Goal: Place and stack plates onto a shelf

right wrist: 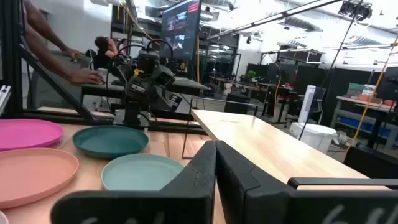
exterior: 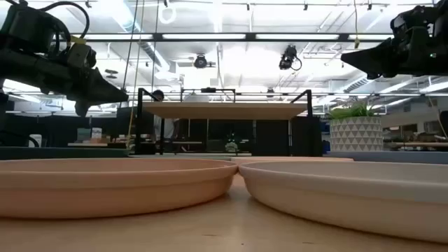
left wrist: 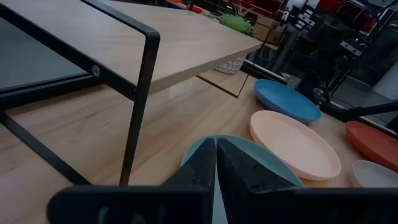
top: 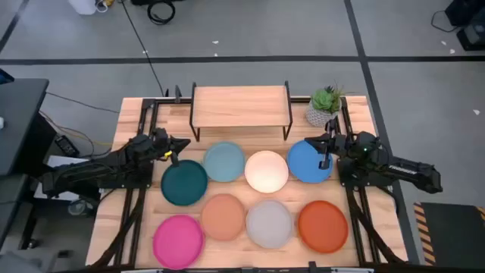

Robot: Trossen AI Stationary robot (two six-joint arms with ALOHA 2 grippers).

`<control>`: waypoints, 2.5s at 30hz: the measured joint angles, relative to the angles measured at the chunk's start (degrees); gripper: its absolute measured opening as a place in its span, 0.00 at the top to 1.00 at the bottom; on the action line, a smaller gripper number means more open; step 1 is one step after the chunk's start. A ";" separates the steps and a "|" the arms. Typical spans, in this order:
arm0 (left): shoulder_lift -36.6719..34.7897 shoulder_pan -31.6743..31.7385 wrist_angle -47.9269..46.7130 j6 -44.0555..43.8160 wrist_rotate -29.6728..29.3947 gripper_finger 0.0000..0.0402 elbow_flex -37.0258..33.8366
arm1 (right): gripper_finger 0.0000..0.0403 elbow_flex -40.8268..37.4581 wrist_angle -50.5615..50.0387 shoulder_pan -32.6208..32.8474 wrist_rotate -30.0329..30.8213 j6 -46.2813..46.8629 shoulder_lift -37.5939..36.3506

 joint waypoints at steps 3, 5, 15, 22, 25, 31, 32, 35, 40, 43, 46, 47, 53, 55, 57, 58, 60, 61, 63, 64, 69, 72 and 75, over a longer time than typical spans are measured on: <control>0.01 -0.02 0.00 0.02 0.00 0.94 -0.01 | 0.95 0.00 0.00 -0.01 0.02 0.00 0.00; 0.01 -0.01 0.02 -0.01 0.01 0.94 -0.01 | 0.95 0.01 0.00 0.01 0.02 0.00 0.00; 0.00 0.00 0.01 -0.01 0.01 0.94 -0.01 | 0.95 0.00 0.00 0.00 0.02 0.00 0.00; 0.00 -0.01 0.01 -0.01 0.01 0.94 0.00 | 0.95 -0.01 0.00 -0.01 0.02 0.00 0.00; 0.01 -0.01 0.01 0.01 0.00 0.94 0.00 | 0.95 0.01 0.00 0.00 0.02 0.00 0.00; 0.01 -0.02 0.02 0.00 0.01 0.94 -0.01 | 0.95 0.01 0.00 0.01 0.02 0.00 0.00; 0.00 -0.01 0.01 0.01 0.00 0.94 -0.01 | 0.95 0.01 0.00 -0.01 0.02 0.00 0.00; 0.00 -0.01 0.01 0.01 0.01 0.94 -0.01 | 0.95 0.01 0.00 0.00 0.02 0.00 0.00; 0.01 0.00 0.02 0.00 -0.01 0.94 0.01 | 0.95 0.01 0.00 0.00 0.02 0.00 0.00; -0.01 0.00 0.00 0.02 0.01 0.94 -0.01 | 0.95 -0.01 0.00 -0.01 0.02 0.00 0.00; 0.01 0.00 0.01 0.01 0.01 0.94 0.00 | 0.95 0.00 0.00 -0.01 0.02 0.00 0.00; 0.00 0.00 0.02 0.01 0.00 0.94 -0.01 | 0.95 0.01 0.00 0.00 0.02 0.00 0.00; 0.01 -0.01 3.54 -1.90 -0.14 0.94 -0.01 | 0.95 0.00 0.00 0.00 0.02 0.00 0.00; 0.01 0.00 7.69 -8.36 -0.14 0.94 -0.01 | 0.95 0.01 0.00 0.00 0.02 0.00 0.00; 0.00 0.00 11.54 -16.37 -0.16 0.94 0.00 | 0.95 0.01 0.00 -0.01 0.02 0.00 0.00; -0.01 0.00 13.03 -19.09 -0.16 0.94 -0.01 | 0.95 0.01 0.00 0.01 0.02 0.00 0.00; -0.01 0.00 15.29 -21.53 -0.15 0.94 -0.01 | 0.95 0.01 0.00 -0.01 0.02 0.00 0.00; 0.00 0.00 16.27 -21.75 -0.15 0.94 -0.01 | 0.95 0.01 0.00 0.00 0.02 0.00 0.00; -0.01 0.00 18.12 -21.18 -0.16 0.94 0.00 | 0.95 0.01 0.00 0.00 0.02 0.00 0.00; 0.00 0.00 19.03 -20.08 -0.17 0.94 0.00 | 0.95 0.01 0.00 -0.01 0.01 0.00 0.00; -0.01 0.00 23.28 -19.65 -1.40 0.94 0.01 | 0.95 -0.01 0.00 0.01 0.02 0.00 0.00; 0.01 0.00 26.92 -23.79 -1.69 0.94 -0.01 | 0.95 0.00 0.00 0.00 0.02 0.00 0.00; -0.01 0.00 31.24 -29.39 -1.74 0.94 -0.01 | 0.95 0.01 1.67 -0.04 0.77 -0.79 0.04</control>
